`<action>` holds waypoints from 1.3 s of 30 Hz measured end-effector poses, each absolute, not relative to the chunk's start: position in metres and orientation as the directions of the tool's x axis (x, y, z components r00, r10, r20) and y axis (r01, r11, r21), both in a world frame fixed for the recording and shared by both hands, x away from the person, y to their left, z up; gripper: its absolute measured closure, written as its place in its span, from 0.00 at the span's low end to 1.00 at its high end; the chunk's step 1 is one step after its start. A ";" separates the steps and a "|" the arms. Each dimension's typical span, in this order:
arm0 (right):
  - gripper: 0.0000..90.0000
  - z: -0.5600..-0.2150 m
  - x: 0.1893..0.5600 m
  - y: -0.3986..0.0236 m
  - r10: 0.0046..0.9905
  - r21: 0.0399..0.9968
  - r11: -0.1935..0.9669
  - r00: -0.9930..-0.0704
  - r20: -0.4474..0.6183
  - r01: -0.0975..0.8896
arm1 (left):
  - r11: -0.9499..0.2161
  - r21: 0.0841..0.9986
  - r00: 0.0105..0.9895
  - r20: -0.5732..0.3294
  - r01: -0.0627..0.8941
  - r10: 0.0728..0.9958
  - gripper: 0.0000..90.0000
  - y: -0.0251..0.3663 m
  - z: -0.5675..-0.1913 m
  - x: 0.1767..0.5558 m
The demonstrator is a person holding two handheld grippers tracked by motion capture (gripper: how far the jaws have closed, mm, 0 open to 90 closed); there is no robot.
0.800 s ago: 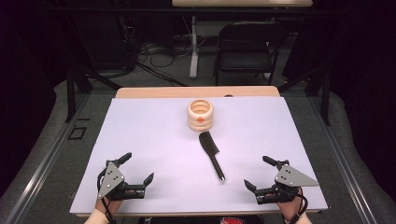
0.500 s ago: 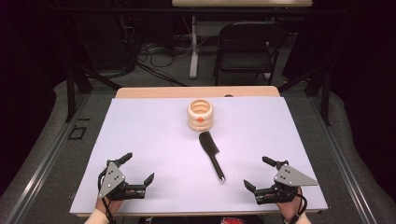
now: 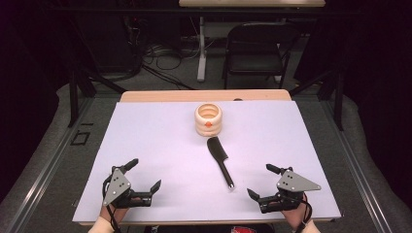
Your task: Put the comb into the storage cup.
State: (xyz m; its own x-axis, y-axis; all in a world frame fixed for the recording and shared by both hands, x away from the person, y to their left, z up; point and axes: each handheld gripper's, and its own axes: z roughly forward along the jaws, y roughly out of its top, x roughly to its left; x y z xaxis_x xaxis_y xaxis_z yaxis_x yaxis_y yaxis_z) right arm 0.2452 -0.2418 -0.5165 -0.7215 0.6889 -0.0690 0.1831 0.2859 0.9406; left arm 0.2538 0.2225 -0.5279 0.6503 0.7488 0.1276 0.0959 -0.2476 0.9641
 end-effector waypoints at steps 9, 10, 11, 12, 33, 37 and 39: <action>0.00 -0.518 0.251 -0.230 0.673 0.935 0.292 -0.738 -0.052 0.200 | -0.252 0.962 0.655 0.126 0.102 0.745 0.00 0.221 -0.529 0.256; 0.00 -0.518 0.252 -0.229 0.670 0.934 0.295 -0.740 -0.052 0.202 | -0.252 0.962 0.655 0.126 0.102 0.745 0.00 0.220 -0.529 0.255; 0.00 -0.518 0.253 -0.227 0.668 0.933 0.297 -0.743 -0.051 0.203 | -0.254 0.962 0.655 0.127 0.102 0.745 0.00 0.220 -0.529 0.255; 0.00 -0.518 0.255 -0.223 0.665 0.930 0.302 -0.745 -0.048 0.209 | -0.253 0.962 0.655 0.127 0.101 0.745 0.00 0.221 -0.529 0.255; 0.00 -0.522 0.275 -0.200 0.614 0.910 0.339 -0.789 -0.023 0.237 | -0.255 0.961 0.652 0.127 0.105 0.748 0.00 0.221 -0.530 0.257; 0.00 -0.524 0.279 -0.194 0.601 0.904 0.353 -0.799 -0.022 0.240 | -0.259 0.960 0.653 0.130 0.104 0.746 0.00 0.220 -0.530 0.257; 0.00 -0.524 0.279 -0.193 0.599 0.903 0.355 -0.801 -0.022 0.241 | -0.258 0.960 0.655 0.129 0.104 0.745 0.00 0.221 -0.530 0.257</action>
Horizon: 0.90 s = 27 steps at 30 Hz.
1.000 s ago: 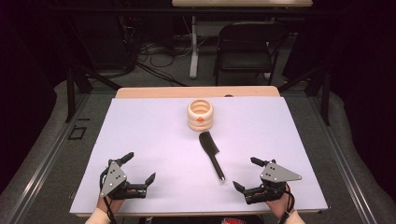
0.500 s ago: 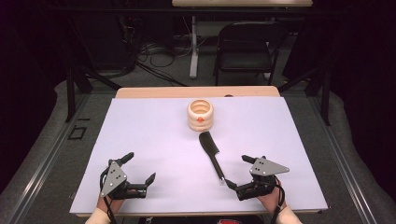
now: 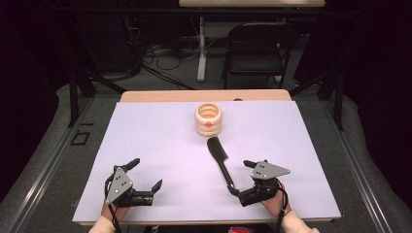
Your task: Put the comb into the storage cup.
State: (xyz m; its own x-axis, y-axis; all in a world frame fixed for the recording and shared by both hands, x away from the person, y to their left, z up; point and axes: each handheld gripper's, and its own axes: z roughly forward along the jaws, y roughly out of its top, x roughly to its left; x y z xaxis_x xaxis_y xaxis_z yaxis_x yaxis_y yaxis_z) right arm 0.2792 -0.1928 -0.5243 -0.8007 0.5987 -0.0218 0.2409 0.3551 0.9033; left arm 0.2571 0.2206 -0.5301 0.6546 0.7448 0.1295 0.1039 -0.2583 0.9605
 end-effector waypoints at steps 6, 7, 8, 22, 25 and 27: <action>0.00 -0.526 0.283 -0.188 0.592 0.900 0.358 -0.806 -0.012 0.249 | -0.259 0.960 0.656 0.129 0.104 0.744 0.00 0.221 -0.530 0.257; 0.00 -0.527 0.284 -0.186 0.588 0.898 0.359 -0.809 -0.007 0.253 | -0.261 0.960 0.656 0.131 0.104 0.743 0.00 0.221 -0.530 0.257; 0.00 -0.527 0.285 -0.185 0.586 0.897 0.361 -0.810 -0.006 0.255 | -0.263 0.959 0.656 0.134 0.102 0.743 0.00 0.221 -0.530 0.257; 0.00 -0.533 0.291 -0.171 0.558 0.880 0.386 -0.830 0.016 0.277 | -0.266 0.959 0.658 0.137 0.101 0.740 0.00 0.220 -0.530 0.256; 0.00 -0.534 0.292 -0.167 0.557 0.879 0.389 -0.830 0.014 0.276 | -0.269 0.958 0.657 0.139 0.100 0.740 0.00 0.221 -0.530 0.255; 0.00 -0.535 0.293 -0.165 0.555 0.876 0.394 -0.832 0.014 0.278 | -0.268 0.958 0.656 0.139 0.100 0.742 0.00 0.221 -0.530 0.255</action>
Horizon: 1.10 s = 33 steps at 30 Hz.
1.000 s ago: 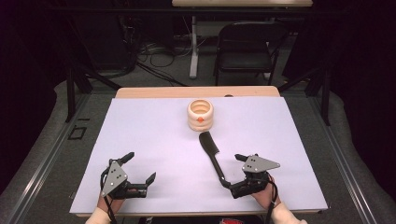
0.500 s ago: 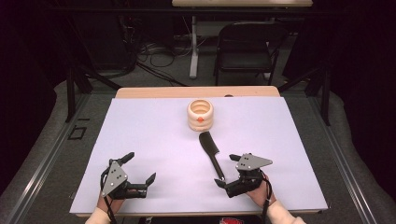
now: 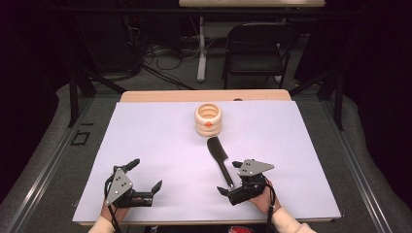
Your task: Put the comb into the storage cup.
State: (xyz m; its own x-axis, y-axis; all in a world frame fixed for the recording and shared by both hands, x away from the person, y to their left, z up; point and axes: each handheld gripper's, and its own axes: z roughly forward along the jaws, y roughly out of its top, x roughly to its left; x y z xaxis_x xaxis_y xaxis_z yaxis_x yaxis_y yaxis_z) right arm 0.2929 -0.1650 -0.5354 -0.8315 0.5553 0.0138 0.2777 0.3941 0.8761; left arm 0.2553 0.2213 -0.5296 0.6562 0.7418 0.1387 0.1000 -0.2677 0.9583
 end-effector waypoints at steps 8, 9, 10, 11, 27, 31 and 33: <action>0.29 -0.538 0.292 -0.164 0.563 0.869 0.401 -0.826 0.016 0.290 | -0.274 0.957 0.662 0.142 0.100 0.736 0.00 0.220 -0.530 0.255; 0.38 -0.538 0.292 -0.164 0.569 0.865 0.406 -0.823 0.014 0.295 | -0.274 0.957 0.662 0.141 0.100 0.736 0.00 0.220 -0.530 0.255; 0.48 -0.539 0.293 -0.164 0.564 0.860 0.410 -0.825 0.022 0.303 | -0.273 0.957 0.662 0.141 0.101 0.736 0.00 0.220 -0.530 0.255; 0.57 -0.540 0.293 -0.164 0.560 0.855 0.421 -0.828 0.019 0.303 | -0.276 0.956 0.662 0.142 0.101 0.736 0.00 0.220 -0.530 0.255; 1.00 -0.551 0.290 -0.154 0.533 0.768 0.540 -0.846 0.003 0.343 | -0.278 0.955 0.664 0.143 0.101 0.734 0.00 0.220 -0.530 0.255; 1.00 -0.552 0.289 -0.154 0.533 0.746 0.566 -0.846 -0.008 0.350 | -0.279 0.955 0.664 0.144 0.101 0.734 0.00 0.220 -0.530 0.255; 1.00 -0.552 0.288 -0.154 0.534 0.738 0.577 -0.845 -0.017 0.350 | -0.279 0.955 0.663 0.144 0.102 0.735 0.00 0.220 -0.530 0.255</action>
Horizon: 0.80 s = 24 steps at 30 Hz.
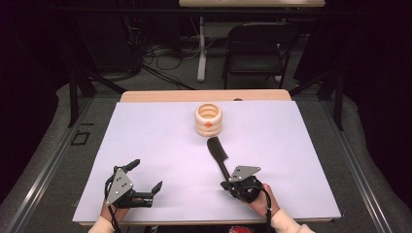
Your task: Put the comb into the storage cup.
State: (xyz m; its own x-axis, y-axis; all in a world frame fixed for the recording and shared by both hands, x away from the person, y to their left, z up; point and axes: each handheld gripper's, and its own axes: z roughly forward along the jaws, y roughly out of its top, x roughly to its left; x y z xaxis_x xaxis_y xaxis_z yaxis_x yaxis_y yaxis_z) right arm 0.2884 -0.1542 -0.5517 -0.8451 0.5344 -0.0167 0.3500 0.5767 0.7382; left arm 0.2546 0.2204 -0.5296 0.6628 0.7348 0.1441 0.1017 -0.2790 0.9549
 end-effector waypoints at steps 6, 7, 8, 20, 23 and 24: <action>1.00 -0.550 0.288 -0.158 0.549 0.727 0.590 -0.835 -0.042 0.352 | -0.279 0.955 0.664 0.143 0.103 0.734 0.00 0.220 -0.530 0.255; 1.00 -0.550 0.288 -0.159 0.558 0.724 0.589 -0.829 -0.043 0.359 | -0.279 0.955 0.663 0.143 0.103 0.735 0.00 0.220 -0.530 0.255; 1.00 -0.550 0.289 -0.160 0.557 0.719 0.596 -0.829 -0.050 0.357 | -0.279 0.955 0.663 0.143 0.103 0.735 0.00 0.220 -0.530 0.255; 1.00 -0.549 0.295 -0.173 0.600 0.710 0.585 -0.798 -0.054 0.392 | -0.280 0.955 0.662 0.144 0.103 0.735 0.00 0.220 -0.530 0.255; 1.00 -0.548 0.296 -0.175 0.608 0.710 0.583 -0.792 -0.059 0.395 | -0.281 0.954 0.662 0.145 0.103 0.736 0.00 0.221 -0.530 0.255; 1.00 -0.548 0.296 -0.176 0.614 0.711 0.579 -0.787 -0.060 0.398 | -0.281 0.954 0.661 0.146 0.102 0.736 0.00 0.221 -0.530 0.255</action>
